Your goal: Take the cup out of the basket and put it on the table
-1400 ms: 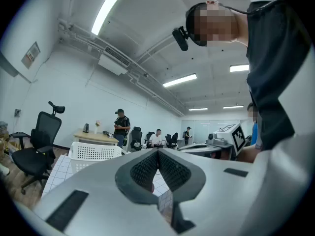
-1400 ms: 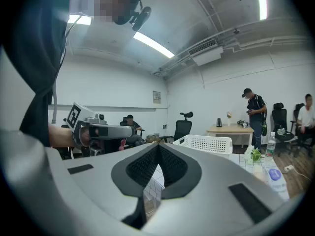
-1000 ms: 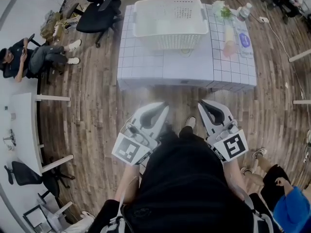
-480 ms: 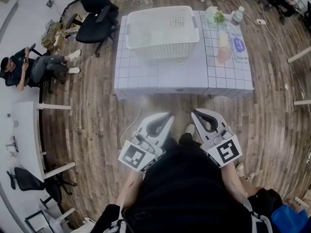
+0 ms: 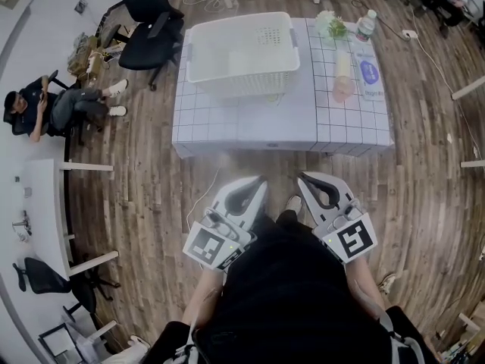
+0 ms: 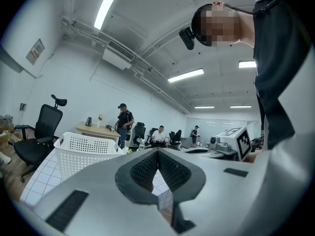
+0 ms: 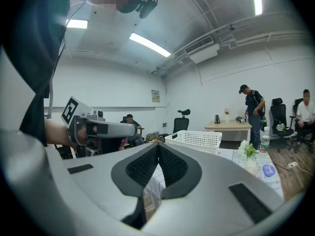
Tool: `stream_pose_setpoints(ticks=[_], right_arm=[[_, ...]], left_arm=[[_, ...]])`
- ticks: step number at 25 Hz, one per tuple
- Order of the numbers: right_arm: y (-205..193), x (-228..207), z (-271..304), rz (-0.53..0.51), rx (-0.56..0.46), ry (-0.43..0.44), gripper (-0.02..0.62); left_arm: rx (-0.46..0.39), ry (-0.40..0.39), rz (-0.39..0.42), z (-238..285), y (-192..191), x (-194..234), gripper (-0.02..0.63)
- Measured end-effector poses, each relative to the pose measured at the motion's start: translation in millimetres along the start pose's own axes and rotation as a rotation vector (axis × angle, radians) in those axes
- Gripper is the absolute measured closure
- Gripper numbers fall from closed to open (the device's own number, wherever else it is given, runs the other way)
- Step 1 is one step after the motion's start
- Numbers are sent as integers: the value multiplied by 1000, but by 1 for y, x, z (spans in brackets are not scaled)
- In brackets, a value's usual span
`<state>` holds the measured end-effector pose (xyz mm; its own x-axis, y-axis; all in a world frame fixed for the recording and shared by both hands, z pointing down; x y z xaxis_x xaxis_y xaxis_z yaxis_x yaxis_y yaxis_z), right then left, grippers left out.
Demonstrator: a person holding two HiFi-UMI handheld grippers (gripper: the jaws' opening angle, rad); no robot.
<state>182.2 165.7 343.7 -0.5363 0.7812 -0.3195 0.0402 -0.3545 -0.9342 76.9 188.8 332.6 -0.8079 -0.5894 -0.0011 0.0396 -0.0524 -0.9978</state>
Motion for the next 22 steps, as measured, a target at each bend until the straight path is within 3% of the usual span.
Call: stream_pose_setpoints(ticks=[6,12,22], right_arm=[[8,-2,4,0,5,43,578],[20,-4,28,-11,-3,67,579],[47,-3,77,-55,-50,15,578]], left_arm=[[11,19,15,8,2,-5,595],[3,53,71,18,8,18,595],[-62,-4,74,31,21,65,595]])
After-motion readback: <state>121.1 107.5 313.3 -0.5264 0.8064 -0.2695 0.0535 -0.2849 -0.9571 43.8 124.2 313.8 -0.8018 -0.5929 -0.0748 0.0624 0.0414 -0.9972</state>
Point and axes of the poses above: the fingertips, and each gripper's own axes: z forward along the fingers, x to its left, y out of its top, the point moved 3 cm from there along -z, backward along the fingers, and after that the axes turned 14 degrees about z, right-handed, at the moved point
